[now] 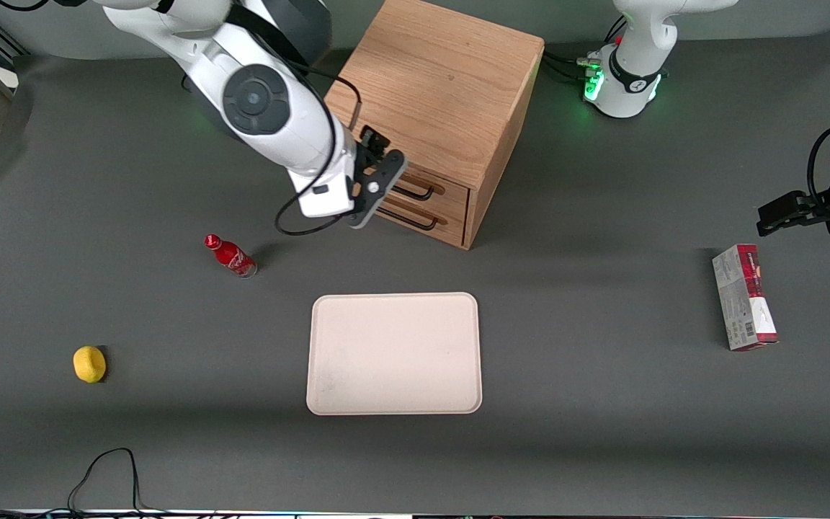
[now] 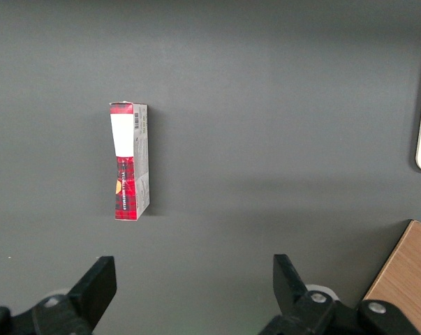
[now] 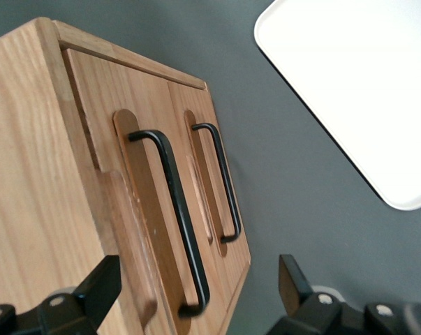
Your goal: Open upper drawer
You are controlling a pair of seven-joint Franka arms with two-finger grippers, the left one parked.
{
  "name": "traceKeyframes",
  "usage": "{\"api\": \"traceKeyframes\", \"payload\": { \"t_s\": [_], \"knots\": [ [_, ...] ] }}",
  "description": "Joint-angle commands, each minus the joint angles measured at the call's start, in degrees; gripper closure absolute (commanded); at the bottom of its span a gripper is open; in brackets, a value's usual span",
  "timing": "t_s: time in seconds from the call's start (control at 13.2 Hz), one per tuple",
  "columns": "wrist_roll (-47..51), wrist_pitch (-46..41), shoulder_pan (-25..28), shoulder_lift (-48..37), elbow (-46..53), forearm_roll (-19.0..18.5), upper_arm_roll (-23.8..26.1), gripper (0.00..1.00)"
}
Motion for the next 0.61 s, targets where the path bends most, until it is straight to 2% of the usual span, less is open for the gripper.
{"api": "traceKeyframes", "payload": {
  "t_s": [0.0,0.53],
  "knots": [
    [-1.59,4.46,-0.25,-0.28,-4.29,-0.18,0.21,0.0],
    [-3.79,9.91,-0.69,2.18,-7.9,-1.33,0.12,0.0]
  ]
}}
